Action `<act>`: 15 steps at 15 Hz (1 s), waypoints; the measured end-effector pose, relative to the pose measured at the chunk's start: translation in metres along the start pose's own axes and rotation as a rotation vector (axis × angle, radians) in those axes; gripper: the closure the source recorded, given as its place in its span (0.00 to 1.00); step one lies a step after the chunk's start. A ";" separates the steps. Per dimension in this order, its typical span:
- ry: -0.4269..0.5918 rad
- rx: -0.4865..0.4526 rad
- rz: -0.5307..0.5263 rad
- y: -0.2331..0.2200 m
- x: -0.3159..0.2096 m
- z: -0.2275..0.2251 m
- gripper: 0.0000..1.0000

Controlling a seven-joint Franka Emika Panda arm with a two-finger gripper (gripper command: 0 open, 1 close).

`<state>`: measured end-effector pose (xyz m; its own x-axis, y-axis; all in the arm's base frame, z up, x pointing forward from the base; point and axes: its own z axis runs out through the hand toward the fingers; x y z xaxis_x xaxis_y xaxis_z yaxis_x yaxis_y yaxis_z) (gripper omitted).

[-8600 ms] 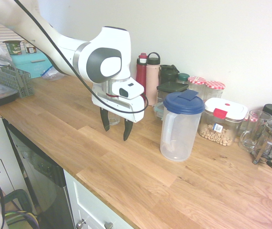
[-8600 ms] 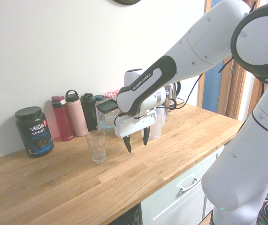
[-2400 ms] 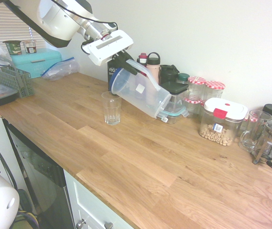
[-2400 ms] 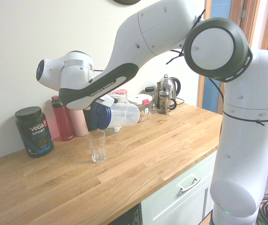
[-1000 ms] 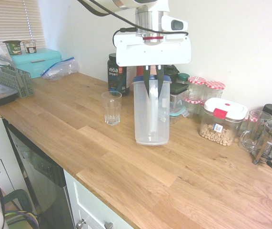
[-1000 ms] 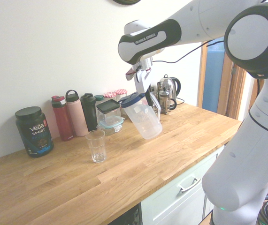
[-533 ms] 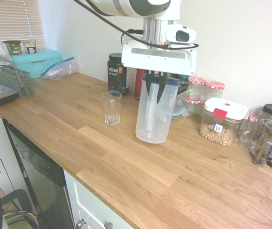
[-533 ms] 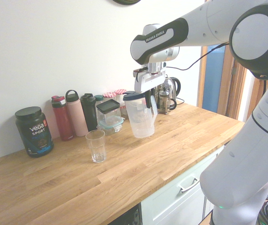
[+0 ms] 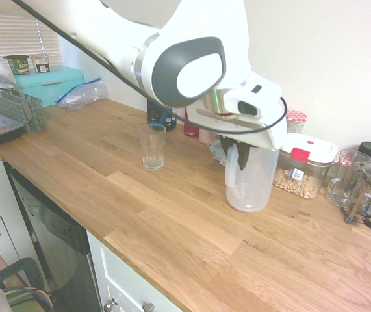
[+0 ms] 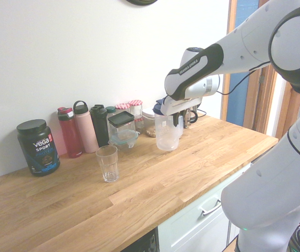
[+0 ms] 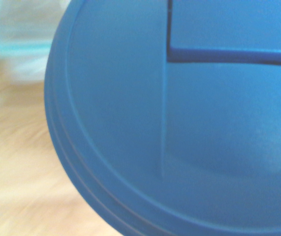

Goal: Pour me some water

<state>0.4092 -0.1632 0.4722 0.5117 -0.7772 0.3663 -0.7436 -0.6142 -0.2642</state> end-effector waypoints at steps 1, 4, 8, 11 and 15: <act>0.043 0.008 0.040 0.006 0.002 0.003 1.00; 0.168 0.000 0.159 0.011 0.006 0.011 1.00; 0.180 -0.042 0.215 0.010 0.003 0.024 1.00; 0.126 -0.036 0.229 0.001 -0.004 0.026 1.00; 0.061 -0.045 0.243 -0.003 -0.001 0.024 1.00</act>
<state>0.4213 -0.1643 0.4514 0.2901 -0.8907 0.3501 -0.8607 -0.4028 -0.3114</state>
